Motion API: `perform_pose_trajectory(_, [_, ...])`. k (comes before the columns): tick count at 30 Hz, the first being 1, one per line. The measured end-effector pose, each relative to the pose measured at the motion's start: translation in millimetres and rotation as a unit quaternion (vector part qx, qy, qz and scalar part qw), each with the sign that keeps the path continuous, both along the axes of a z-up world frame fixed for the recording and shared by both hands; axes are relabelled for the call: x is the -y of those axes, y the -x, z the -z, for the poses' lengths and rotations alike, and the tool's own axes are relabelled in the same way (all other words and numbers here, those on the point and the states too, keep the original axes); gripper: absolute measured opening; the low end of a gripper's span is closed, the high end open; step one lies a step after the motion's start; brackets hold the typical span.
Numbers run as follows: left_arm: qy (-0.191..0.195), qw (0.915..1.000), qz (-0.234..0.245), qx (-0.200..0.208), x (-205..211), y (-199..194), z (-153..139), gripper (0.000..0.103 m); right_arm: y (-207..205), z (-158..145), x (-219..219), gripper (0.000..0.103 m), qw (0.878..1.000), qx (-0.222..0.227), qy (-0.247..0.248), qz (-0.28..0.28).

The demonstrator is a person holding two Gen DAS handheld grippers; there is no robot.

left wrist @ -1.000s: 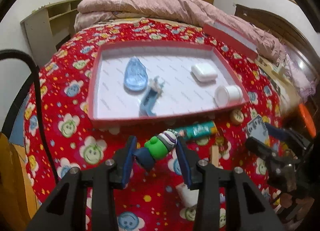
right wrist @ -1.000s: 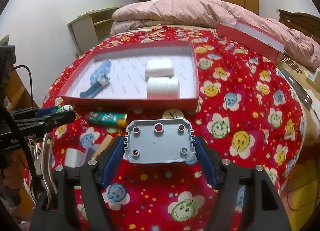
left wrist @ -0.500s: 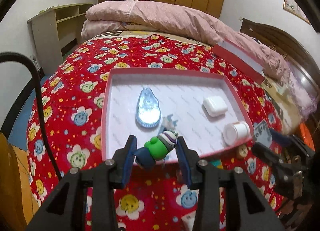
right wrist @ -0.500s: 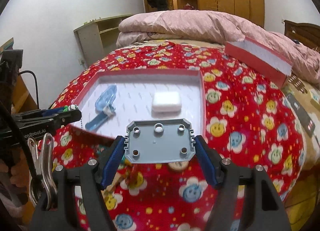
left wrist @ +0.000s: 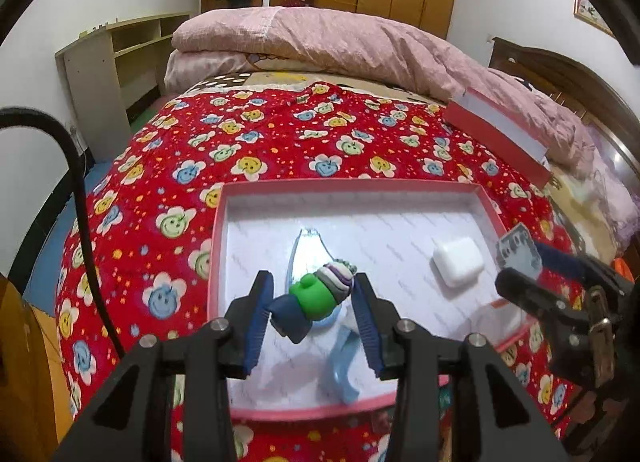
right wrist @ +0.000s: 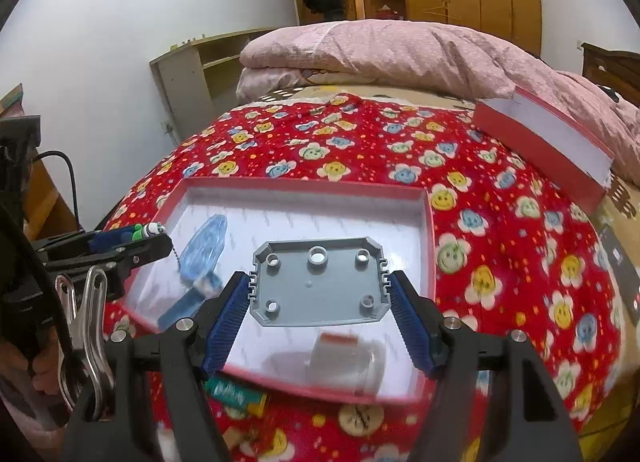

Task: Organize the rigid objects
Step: 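Carry grey plate and green figurine over the tray with both tools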

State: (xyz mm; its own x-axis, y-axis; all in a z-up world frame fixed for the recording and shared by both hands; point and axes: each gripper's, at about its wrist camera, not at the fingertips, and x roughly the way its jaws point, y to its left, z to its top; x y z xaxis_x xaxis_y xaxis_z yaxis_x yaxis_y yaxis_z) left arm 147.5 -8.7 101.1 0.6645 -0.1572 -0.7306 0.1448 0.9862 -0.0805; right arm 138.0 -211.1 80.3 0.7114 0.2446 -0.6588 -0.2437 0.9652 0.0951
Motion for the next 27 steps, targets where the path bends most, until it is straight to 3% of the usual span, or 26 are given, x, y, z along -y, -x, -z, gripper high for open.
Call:
perform_pose_trajectory(18, [-0.016, 0.9997, -0.015, -0.009, 2, -53, 34, 0.043, -65, 28, -4, 0.071, 1.0, -0.021, 0.009, 0.0])
perform_pose_trajectory(21, [-0.023, 0.9995, -0.022, 0.008, 3, -55, 35, 0.044, -71, 34, -3, 0.071, 1.0, -0.025, 0.011, 0.005])
perform_pose_trajectory(25, [-0.057, 0.9975, -0.026, 0.032, 7, -58, 37, 0.063, -78, 45, -2, 0.072, 0.999, -0.039, 0.006, 0.013])
perform_pose_trajectory(27, [-0.056, 0.9978, -0.023, 0.029, 8, -61, 39, 0.063, -79, 45, -1, 0.072, 0.999, -0.039, 0.0, 0.016])
